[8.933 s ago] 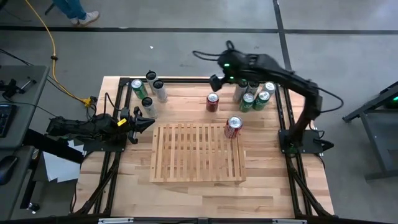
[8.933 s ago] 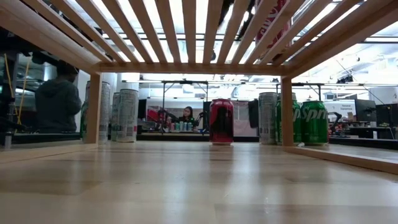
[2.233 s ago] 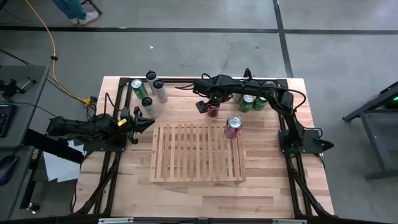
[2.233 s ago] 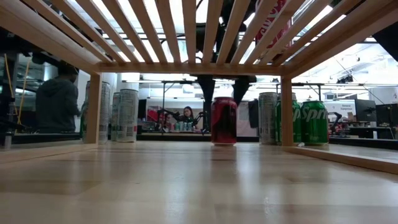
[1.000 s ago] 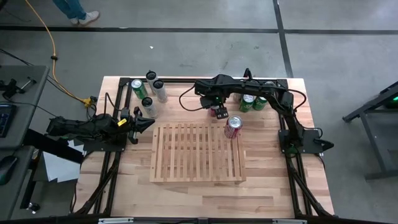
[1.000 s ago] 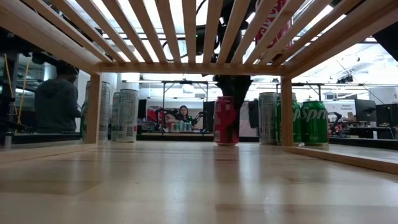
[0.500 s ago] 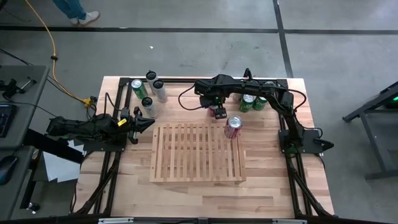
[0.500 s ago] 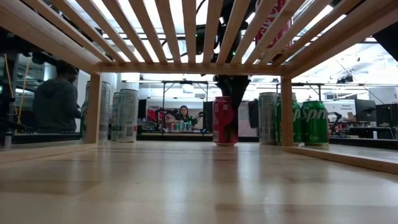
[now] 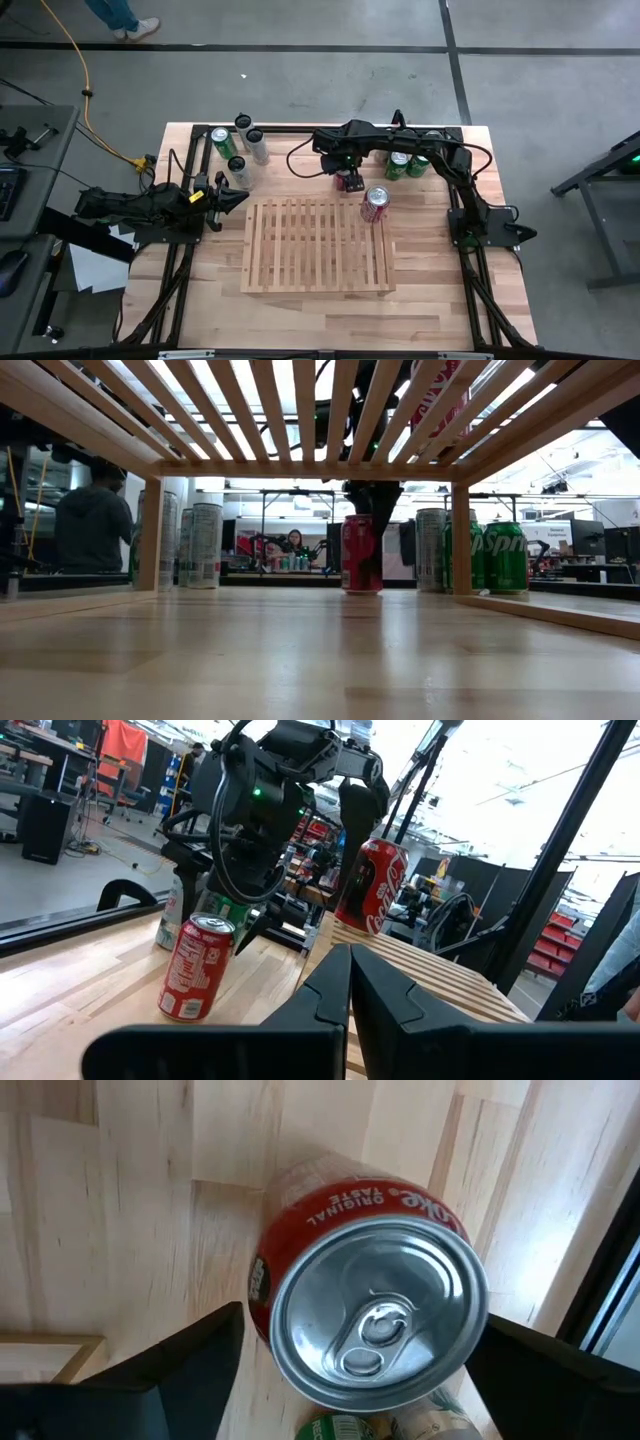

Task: Place canned beverage on shelf
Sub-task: Put the red-white soda can on the shelf aligned with the other red-white soda can

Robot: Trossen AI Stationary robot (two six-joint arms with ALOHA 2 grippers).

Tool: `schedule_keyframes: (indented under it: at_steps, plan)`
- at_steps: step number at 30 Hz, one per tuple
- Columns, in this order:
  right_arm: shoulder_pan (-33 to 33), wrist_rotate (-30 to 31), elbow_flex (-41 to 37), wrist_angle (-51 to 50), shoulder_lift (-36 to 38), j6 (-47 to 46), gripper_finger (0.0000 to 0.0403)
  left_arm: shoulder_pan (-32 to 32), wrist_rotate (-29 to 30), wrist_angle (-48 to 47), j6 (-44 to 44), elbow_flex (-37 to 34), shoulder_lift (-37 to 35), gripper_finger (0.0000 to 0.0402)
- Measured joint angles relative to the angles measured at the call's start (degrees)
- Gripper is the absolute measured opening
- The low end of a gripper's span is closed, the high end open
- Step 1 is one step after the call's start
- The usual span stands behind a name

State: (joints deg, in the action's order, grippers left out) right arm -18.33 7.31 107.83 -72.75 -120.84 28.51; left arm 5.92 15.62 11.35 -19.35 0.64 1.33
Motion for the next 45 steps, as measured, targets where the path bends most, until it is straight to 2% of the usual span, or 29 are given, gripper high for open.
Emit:
schedule_keyframes:
  at_steps: [6, 13, 18, 25, 30, 34, 40, 45]
  plan:
    - [0.0, 0.0, 0.0, 0.0, 0.0, 0.3, 0.0379, 0.0, 0.0, 0.0, 0.0, 0.0, 0.0, 0.0003]
    - [-0.8, 0.7, 0.5, -1.7, 0.1, 0.4, 0.0382, 0.0, 0.0, 0.0, 0.0, 0.0, 0.0, 0.0003]
    - [-2.1, -0.5, 4.4, -4.1, 0.2, 0.0, 0.0382, 0.0, 0.0, 0.0, 0.0, 0.0, 0.0, 0.0003]
    - [-4.5, -6.4, 13.4, -5.7, 0.3, -5.3, 0.0382, 0.0, 0.0, 0.0, 0.0, 0.0, 0.0, 0.0003]
    - [-6.5, -7.4, 17.9, -6.3, 0.3, -16.4, 0.0382, 0.0, 0.0, 0.0, 0.0, 0.0, 0.0, 0.0003]
    - [-7.5, -7.8, 18.9, -9.1, 0.3, -31.8, 0.0382, 0.0, 0.0, 0.0, 0.0, 0.0, 0.0, 0.0003]
    - [-6.5, -9.2, 14.2, -10.2, 0.3, -47.4, 0.0382, 0.0, 0.0, 0.0, 0.0, 0.0, 0.0, 0.0003]
    - [-3.9, -7.5, 9.2, -4.4, 0.3, -54.2, 0.0382, 0.0, 0.0, 0.0, 0.0, 0.0, 0.0, 0.0003]
